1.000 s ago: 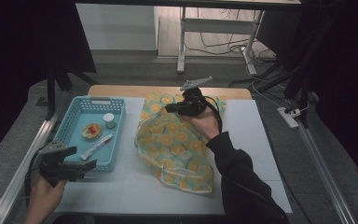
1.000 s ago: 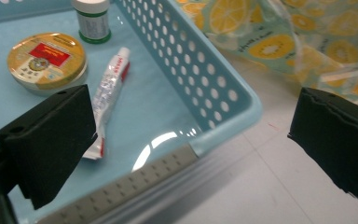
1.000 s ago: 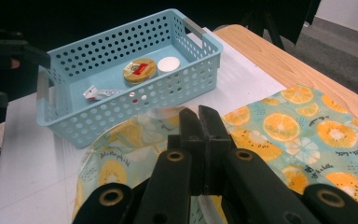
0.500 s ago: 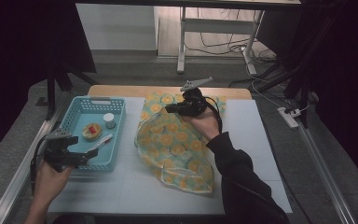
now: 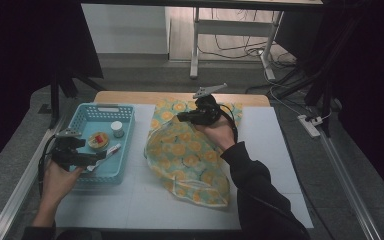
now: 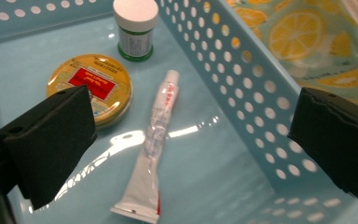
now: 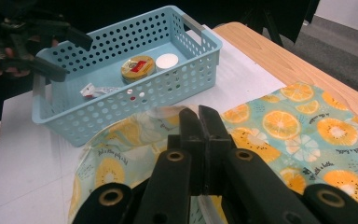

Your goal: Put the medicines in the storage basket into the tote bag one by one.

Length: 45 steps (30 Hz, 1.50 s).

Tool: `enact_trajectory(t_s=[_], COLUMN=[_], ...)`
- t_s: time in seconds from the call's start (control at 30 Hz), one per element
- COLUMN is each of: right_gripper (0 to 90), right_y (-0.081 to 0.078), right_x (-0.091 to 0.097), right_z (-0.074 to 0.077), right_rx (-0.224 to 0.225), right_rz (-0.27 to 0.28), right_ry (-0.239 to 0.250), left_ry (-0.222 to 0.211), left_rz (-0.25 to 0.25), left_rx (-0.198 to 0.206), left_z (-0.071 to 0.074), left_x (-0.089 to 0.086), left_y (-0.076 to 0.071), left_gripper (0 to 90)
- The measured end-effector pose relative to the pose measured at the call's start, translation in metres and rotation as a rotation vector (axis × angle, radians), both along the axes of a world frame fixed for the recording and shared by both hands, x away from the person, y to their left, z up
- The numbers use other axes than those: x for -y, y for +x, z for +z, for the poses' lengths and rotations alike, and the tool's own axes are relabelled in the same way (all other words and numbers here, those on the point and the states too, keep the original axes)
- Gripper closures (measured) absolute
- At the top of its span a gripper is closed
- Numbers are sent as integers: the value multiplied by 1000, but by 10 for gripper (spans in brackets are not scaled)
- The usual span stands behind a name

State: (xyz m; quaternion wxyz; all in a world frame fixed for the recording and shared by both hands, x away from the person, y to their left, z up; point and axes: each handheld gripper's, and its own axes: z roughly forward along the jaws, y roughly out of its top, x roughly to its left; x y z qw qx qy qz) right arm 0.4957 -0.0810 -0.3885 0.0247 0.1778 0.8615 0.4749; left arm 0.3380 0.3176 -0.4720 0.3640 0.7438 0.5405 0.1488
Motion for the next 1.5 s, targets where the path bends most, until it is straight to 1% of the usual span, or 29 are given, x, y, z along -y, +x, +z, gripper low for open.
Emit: enact_trajectory(t_s=[0.1, 0.23, 0.3, 0.37, 0.47, 0.5, 0.57, 0.63, 0.73, 0.87, 1.0, 1.1, 1.2, 1.27, 1.33, 1.43, 1.5], right_gripper=[900, 900, 900, 900, 900, 900, 900, 900, 900, 900, 900, 900, 900, 900, 900, 900, 900], right_y=[0, -1, -1, -1, 0, 0, 0, 0, 1, 1, 1, 1, 1, 1, 1, 1, 1], right_x=[0, 0, 0, 1, 1, 2, 2, 2, 1, 1, 2, 3, 3, 4, 4, 4, 4], right_z=[-1, 0, 0, 0, 0, 0, 0, 0, -1, -1, -1, -1, -2, -2, -3, -4, -5], right_rx=[3, 7, 7, 8, 7, 6, 4, 3, 1, 0, -1, -1, -2, -2, -3, -5, -7], right_rz=[0, 0, 0, 0, 0, -1, -2, -1, -2, 0, 0, -2, -4, -3, -3, -4, -4], right_ry=[-2, 3, 2, 3, 3, 4, 5, 5, 2, 2, 1, 3, 4, 2, 5, 1, 3], left_ry=[11, 21, 35, 36, 64, 72, 85, 86, 86, 72, 82, 94, 109, 115, 116, 130, 134], left_rz=[12, 8, 9, 11, 24, 35, 37, 33, 28, 41, 55, 63, 64, 64, 66, 61, 62], left_rx=[-7, -15, -20, -25, -33, -35, -44, -53, -76, -102, -122, -147, -184, -217, -239, -278, -294], left_z=[1, 2, 1, 1, 1, 2, 1, 0, -5, -12, -18, -24, -30, -35, -40, -45, -47], left_x=[-1, -2, -3, -4, -7, -7, -9, -10, -11, -14, -16, -17, -18, -18, -19, -19, -19], left_y=[8, 16, 20, 24, 33, 36, 42, 48, 56, 67, 76, 82, 88, 92, 95, 98, 100], left_gripper=[8, 0, 0, 0, 0, 0, 0, 0, 0, 0, 0, 0, 0, 0, 0, 0, 0])
